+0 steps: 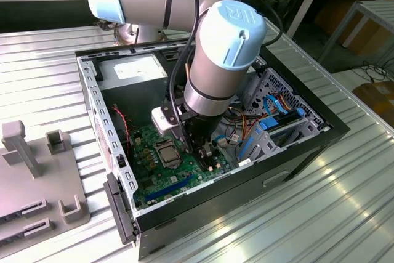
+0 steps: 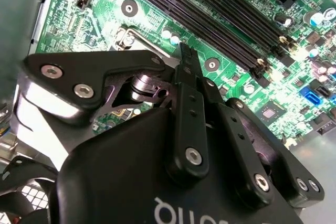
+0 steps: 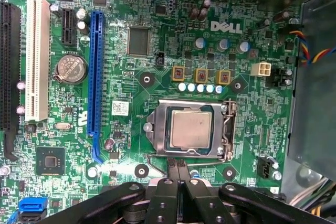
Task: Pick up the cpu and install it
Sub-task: 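Install the first cpu locking lever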
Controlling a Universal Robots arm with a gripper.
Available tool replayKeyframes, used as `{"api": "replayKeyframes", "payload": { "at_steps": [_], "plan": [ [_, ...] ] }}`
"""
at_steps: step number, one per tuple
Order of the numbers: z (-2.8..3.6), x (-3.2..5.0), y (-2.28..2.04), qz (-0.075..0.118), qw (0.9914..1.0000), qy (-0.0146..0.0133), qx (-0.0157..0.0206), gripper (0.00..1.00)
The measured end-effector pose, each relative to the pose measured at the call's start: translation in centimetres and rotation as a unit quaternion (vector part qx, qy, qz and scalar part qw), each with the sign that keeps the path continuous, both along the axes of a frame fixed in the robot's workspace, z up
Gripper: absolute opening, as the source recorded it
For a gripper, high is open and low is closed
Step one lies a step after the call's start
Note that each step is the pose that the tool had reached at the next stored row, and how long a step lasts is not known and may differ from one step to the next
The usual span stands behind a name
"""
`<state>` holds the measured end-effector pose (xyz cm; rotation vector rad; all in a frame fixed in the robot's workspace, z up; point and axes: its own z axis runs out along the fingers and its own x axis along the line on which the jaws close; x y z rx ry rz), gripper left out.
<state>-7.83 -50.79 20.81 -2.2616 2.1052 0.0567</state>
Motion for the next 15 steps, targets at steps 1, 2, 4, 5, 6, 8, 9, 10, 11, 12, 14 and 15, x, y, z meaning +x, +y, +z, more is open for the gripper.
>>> {"api": "replayKeyframes", "payload": {
  "at_steps": [1, 2, 4, 5, 6, 8, 9, 10, 11, 12, 14, 15],
  "plan": [
    [-0.03, 0.0, -0.02, 0.001, 1.0, 0.0, -0.0005, 0.11],
    [-0.05, 0.0, -0.03, 0.002, 1.0, 0.0, -0.0009, 0.11],
    [-0.08, 0.01, -0.12, 0.004, 0.99999, 0.0, -0.0019, 0.11],
    [-0.09, 0.0, -0.15, 0.005, 0.99999, 0.0, -0.0025, 0.11],
    [-0.09, 0.0, -0.2, 0.005, 0.99998, 0.0, -0.0031, 0.11],
    [-0.1, 0.0, -0.25, 0.007, 0.99997, 0.0, -0.0042, 0.11],
    [-0.1, 0.01, -0.27, 0.008, 0.99996, 0.0, -0.0047, 0.11],
    [-0.09, 0.02, -0.29, 0.009, 0.99995, 0.0, -0.0052, 0.11],
    [-0.09, 0.04, -0.3, 0.01, 0.99993, 0.0, -0.0057, 0.11],
    [-0.1, 0.07, -0.3, 0.011, 0.99992, 0.0, -0.0059, 0.11],
    [-0.12, 0.11, -0.3, 0.014, 0.99988, 0.0, -0.0062, 0.11],
    [-0.14, 0.12, -0.3, 0.015, 0.99987, 0.0, -0.0062, 0.11]
  ]
}}
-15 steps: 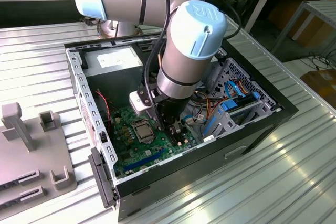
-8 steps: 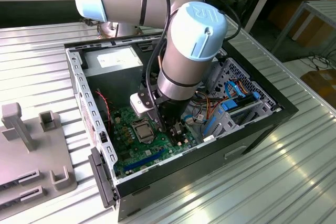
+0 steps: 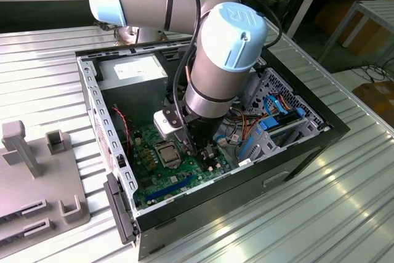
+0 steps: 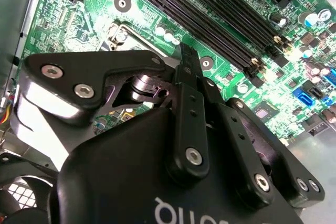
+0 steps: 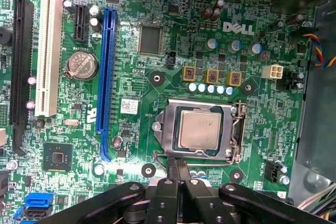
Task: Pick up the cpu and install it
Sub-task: 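Install the first cpu locking lever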
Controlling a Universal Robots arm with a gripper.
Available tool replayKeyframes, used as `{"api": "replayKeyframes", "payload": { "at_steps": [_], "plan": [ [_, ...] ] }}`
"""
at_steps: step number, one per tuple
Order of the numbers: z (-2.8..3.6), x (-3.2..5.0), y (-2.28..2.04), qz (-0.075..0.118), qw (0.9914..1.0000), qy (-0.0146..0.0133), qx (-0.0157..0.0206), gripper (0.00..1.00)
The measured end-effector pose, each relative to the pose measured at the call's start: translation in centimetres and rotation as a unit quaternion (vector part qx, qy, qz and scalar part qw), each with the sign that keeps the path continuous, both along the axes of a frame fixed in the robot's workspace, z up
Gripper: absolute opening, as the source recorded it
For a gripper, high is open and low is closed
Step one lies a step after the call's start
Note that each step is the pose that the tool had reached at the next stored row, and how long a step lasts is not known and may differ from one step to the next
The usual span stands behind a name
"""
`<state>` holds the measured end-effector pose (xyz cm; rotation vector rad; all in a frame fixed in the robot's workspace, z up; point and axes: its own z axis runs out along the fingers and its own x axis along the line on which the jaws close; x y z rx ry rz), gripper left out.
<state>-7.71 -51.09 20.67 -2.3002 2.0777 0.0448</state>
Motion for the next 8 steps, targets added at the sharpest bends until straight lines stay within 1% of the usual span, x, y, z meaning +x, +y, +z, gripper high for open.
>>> {"api": "replayKeyframes", "payload": {
  "at_steps": [4, 8],
  "plan": [
    [-0.05, 0.1, 0.0, 0.006, 0.99998, 0.0, -0.0001, 0.11],
    [-0.24, 0.17, 0.0, 0.013, 0.99992, 0.0, -0.0002, 0.11]
  ]
}}
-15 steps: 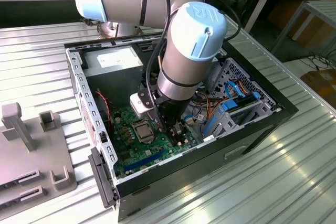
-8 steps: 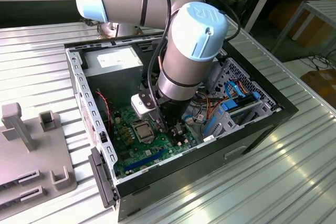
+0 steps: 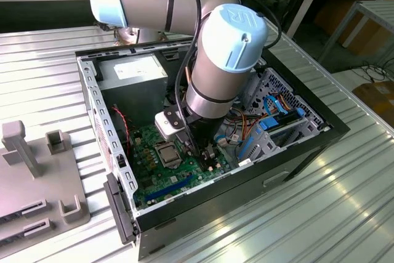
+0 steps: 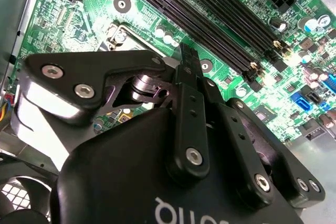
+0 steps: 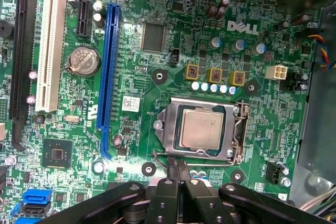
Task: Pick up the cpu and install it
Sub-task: 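Install the first cpu locking lever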
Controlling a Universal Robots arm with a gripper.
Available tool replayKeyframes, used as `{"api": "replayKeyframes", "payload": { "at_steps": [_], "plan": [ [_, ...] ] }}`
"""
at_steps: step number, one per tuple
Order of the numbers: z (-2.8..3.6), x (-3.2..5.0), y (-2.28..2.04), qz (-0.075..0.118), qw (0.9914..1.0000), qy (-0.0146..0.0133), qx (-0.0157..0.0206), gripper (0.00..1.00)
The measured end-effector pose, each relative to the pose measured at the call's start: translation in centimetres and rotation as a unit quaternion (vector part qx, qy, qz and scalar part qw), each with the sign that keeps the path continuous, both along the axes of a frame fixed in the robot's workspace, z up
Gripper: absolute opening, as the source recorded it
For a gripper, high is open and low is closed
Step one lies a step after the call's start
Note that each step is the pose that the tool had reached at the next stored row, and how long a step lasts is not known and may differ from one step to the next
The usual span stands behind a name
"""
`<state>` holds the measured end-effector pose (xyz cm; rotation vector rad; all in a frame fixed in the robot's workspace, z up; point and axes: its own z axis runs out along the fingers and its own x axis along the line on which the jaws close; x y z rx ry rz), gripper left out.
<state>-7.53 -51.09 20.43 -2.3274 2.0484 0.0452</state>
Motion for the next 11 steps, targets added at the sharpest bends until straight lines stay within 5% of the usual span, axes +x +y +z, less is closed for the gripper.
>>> {"api": "replayKeyframes", "payload": {
  "at_steps": [11],
  "plan": [
    [-0.3, 0.4, 0.0, 0.019, 0.99981, 0.0, -0.0003, 0.11]
  ]
}}
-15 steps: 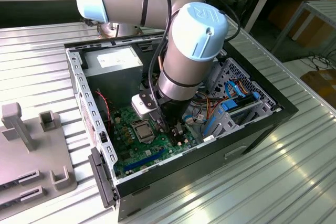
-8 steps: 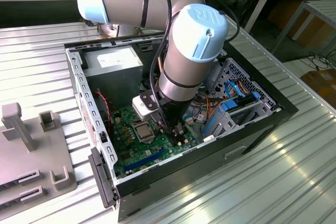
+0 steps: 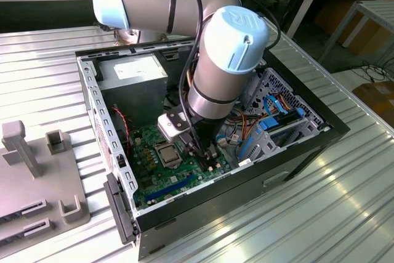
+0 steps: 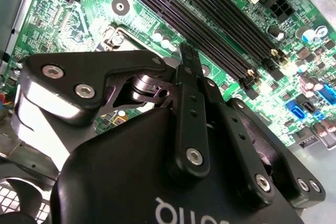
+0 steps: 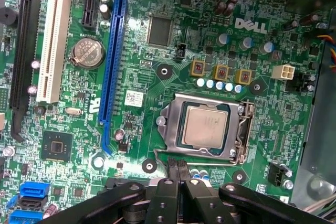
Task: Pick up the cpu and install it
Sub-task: 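Install the first cpu locking lever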
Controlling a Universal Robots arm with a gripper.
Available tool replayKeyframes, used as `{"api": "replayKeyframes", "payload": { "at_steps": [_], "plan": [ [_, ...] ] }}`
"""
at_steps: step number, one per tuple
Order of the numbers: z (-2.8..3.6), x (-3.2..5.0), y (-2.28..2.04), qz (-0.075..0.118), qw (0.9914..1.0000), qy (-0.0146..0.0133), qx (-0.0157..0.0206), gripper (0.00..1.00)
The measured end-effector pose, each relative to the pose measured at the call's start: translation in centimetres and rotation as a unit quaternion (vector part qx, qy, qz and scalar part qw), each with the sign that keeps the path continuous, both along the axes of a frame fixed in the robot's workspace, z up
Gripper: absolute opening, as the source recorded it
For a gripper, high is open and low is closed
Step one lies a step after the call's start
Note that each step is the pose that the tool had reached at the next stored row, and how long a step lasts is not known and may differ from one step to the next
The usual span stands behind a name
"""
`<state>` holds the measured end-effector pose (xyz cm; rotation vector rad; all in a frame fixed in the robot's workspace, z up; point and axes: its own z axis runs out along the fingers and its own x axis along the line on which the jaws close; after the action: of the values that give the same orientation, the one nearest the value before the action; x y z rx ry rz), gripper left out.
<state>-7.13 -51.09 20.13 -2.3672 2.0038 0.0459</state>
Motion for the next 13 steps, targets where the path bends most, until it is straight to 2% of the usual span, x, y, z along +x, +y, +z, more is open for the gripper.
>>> {"api": "replayKeyframes", "payload": {
  "at_steps": [10, 13],
  "plan": [
    [-0.26, 0.12, 0.0, 0.02, 0.99981, 0.0, 0.0, 0.11],
    [-0.28, -0.1, 0.0, 0.022, 0.99976, -0.0002, 0.0001, 0.11]
  ]
}}
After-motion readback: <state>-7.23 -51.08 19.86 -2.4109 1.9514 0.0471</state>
